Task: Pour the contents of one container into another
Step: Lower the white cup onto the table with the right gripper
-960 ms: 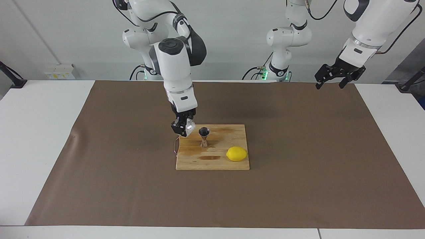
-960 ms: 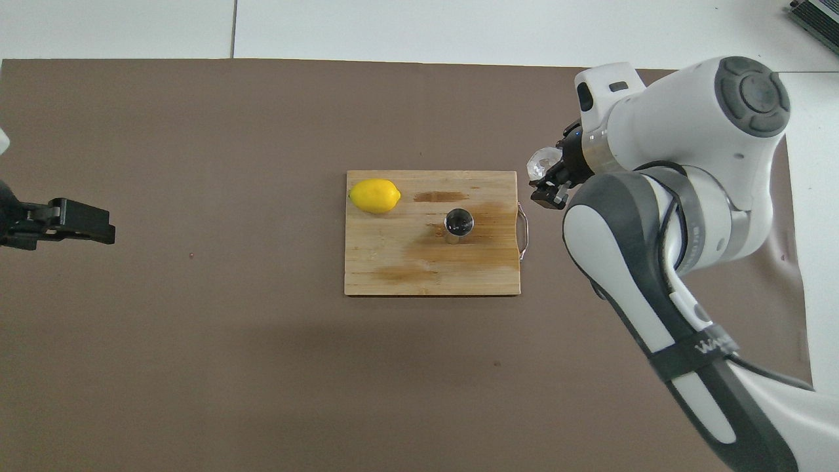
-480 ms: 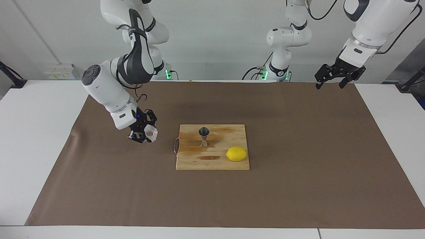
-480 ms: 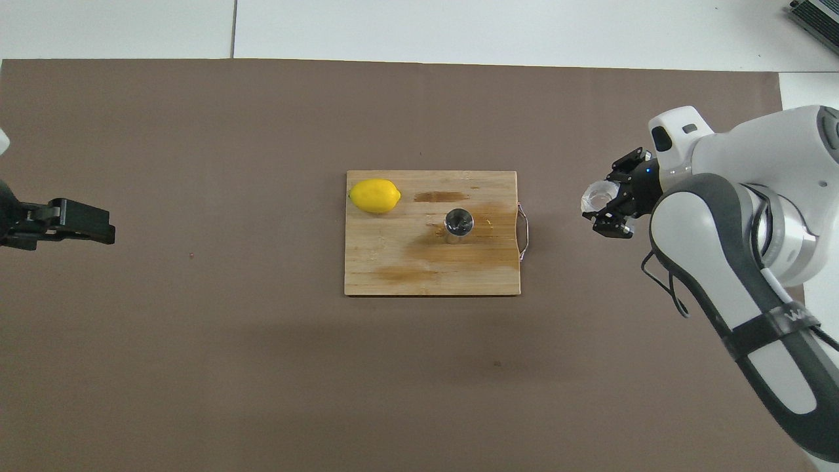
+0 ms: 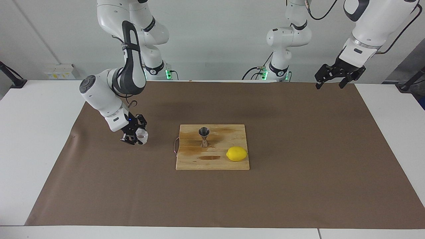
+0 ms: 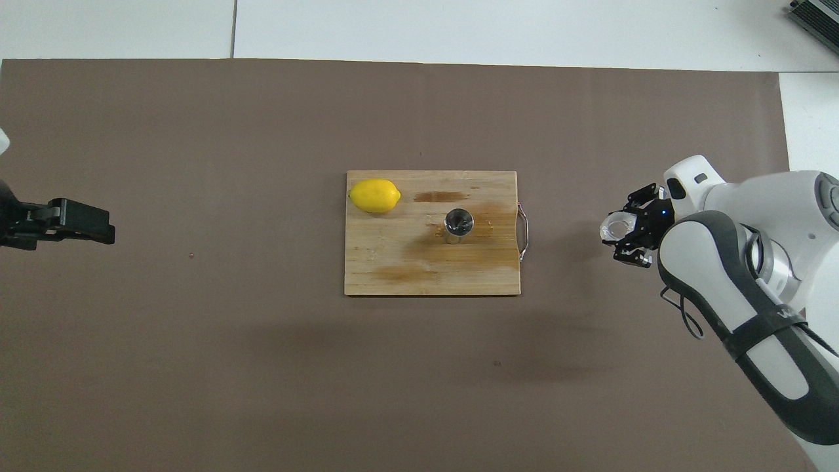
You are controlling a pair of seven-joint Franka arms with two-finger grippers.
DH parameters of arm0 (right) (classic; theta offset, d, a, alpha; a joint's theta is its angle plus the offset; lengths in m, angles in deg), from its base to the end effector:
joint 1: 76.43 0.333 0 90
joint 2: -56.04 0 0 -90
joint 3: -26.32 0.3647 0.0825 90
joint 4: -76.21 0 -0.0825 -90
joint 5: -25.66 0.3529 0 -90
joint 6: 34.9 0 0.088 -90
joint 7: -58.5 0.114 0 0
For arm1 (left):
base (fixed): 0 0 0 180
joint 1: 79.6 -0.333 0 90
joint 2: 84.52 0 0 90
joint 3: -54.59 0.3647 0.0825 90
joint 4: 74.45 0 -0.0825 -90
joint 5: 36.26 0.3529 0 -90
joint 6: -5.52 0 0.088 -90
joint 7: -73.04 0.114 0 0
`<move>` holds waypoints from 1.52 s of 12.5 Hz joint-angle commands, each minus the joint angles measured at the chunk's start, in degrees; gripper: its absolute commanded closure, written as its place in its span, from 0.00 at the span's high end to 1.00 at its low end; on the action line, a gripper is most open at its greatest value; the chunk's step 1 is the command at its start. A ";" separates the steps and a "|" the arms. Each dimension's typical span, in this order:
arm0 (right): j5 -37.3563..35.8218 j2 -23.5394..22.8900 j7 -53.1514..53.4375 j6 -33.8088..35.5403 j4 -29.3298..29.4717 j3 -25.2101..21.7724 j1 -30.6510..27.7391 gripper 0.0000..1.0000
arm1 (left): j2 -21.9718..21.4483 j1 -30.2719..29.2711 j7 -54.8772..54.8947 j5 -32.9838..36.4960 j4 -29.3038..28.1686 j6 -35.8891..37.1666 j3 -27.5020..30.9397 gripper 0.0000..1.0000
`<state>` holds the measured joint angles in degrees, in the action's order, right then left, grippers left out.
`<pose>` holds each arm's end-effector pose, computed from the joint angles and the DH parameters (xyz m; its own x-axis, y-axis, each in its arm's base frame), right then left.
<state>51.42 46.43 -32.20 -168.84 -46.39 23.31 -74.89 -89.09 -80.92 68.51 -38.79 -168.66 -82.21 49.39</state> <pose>0.5519 -0.0041 0.3931 0.3028 0.8998 0.3143 0.9492 -0.3144 -0.0142 0.4882 -0.0406 0.6709 0.9993 0.0101 -0.0364 0.0114 -0.9994 0.0342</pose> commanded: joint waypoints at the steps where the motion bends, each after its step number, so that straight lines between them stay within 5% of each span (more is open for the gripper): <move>1: 2.97 0.91 -6.92 -4.03 -3.16 0.64 -1.88 0.39 | -1.23 -0.71 0.22 0.68 -0.98 0.63 -0.34 1.00; 9: 14.49 -3.05 -19.69 -8.62 -4.05 0.64 -2.50 0.44 | -1.23 -0.71 0.22 0.68 -0.89 0.63 -0.34 1.00; 10: 14.49 -3.05 -19.78 -8.53 -4.05 0.64 -2.59 0.61 | -1.23 -0.71 0.22 0.68 -0.98 0.63 -0.34 1.00; 11: 14.40 -3.05 -19.78 -8.18 -3.78 0.64 -2.59 1.00 | -1.23 -0.71 0.22 0.68 -0.98 0.63 -0.34 1.00; 19: 8.89 3.44 -6.46 -0.37 -2.29 0.29 -1.36 1.00 | -1.23 -0.71 0.22 0.68 -0.98 0.63 -0.34 1.00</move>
<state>63.49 46.90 -44.59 -171.84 -48.44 23.47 -76.23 -89.09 -80.92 68.51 -38.79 -168.66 -82.20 49.39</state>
